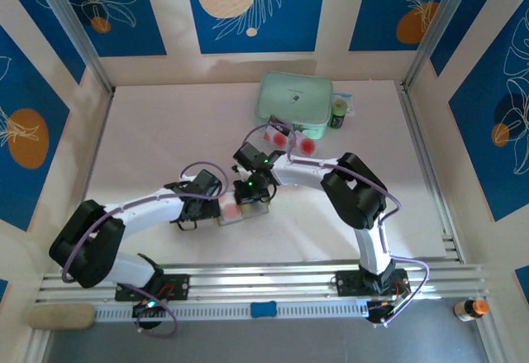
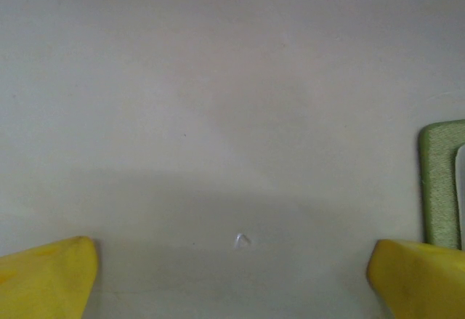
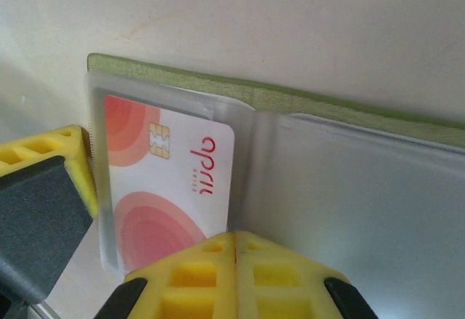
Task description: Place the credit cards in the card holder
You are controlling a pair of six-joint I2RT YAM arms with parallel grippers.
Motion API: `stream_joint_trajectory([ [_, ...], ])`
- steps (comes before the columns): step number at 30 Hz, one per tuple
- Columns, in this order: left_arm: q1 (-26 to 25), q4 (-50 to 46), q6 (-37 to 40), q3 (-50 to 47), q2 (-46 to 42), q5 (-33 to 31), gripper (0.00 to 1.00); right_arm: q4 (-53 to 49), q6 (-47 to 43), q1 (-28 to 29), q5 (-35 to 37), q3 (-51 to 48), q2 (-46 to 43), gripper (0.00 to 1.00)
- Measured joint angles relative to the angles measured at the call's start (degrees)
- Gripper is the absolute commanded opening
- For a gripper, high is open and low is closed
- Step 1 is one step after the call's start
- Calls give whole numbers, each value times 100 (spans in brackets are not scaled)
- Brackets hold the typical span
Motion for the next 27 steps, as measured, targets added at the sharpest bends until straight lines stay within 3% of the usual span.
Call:
stream_joint_trajectory([
  [27,31,-85,-13,-22,-236,46,100,181,308,92,-601,26,-22,5],
])
